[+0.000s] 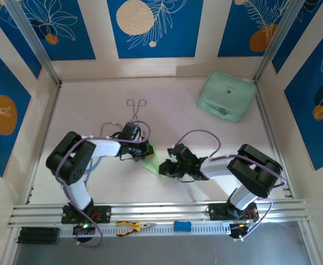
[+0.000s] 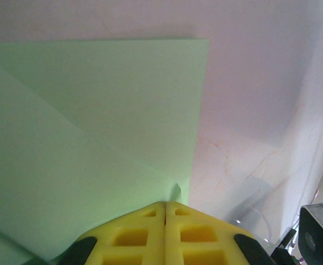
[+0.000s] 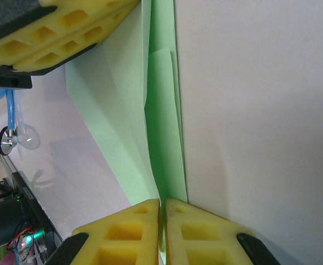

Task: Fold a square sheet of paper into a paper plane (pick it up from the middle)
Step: Fourth fold the wing at the center of the table.

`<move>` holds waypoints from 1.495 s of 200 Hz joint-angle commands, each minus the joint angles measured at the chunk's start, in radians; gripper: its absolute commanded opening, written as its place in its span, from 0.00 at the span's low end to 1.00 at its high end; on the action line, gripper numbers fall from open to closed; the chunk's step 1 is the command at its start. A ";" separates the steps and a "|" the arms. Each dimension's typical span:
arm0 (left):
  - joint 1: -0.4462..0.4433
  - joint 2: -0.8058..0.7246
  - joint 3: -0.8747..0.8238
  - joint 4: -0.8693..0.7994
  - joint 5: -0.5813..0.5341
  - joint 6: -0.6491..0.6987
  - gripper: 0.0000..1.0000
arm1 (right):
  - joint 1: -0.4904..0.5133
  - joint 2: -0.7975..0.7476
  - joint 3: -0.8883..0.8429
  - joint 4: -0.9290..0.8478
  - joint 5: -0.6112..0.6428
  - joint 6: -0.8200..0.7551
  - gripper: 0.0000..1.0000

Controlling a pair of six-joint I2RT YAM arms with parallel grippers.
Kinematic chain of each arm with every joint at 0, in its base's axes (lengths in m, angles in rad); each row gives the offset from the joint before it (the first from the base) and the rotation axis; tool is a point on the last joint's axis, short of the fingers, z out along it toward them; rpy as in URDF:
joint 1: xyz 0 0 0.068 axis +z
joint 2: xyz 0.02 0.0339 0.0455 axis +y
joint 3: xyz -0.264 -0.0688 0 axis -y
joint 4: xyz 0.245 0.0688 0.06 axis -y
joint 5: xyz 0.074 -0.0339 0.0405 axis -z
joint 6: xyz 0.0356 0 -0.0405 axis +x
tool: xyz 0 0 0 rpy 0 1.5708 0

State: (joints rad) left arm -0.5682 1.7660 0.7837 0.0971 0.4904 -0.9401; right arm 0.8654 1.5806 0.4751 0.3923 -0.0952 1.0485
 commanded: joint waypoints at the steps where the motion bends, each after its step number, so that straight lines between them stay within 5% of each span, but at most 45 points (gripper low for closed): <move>1: -0.009 0.015 -0.013 -0.095 -0.033 0.016 0.08 | 0.004 0.026 -0.024 -0.031 -0.064 0.010 0.11; 299: -0.009 0.004 -0.020 -0.093 -0.038 0.011 0.08 | 0.029 -0.088 -0.036 -0.237 -0.011 -0.048 0.13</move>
State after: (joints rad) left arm -0.5728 1.7638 0.7837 0.0883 0.4980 -0.9401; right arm 0.8841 1.5127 0.4683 0.2543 -0.1184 1.0103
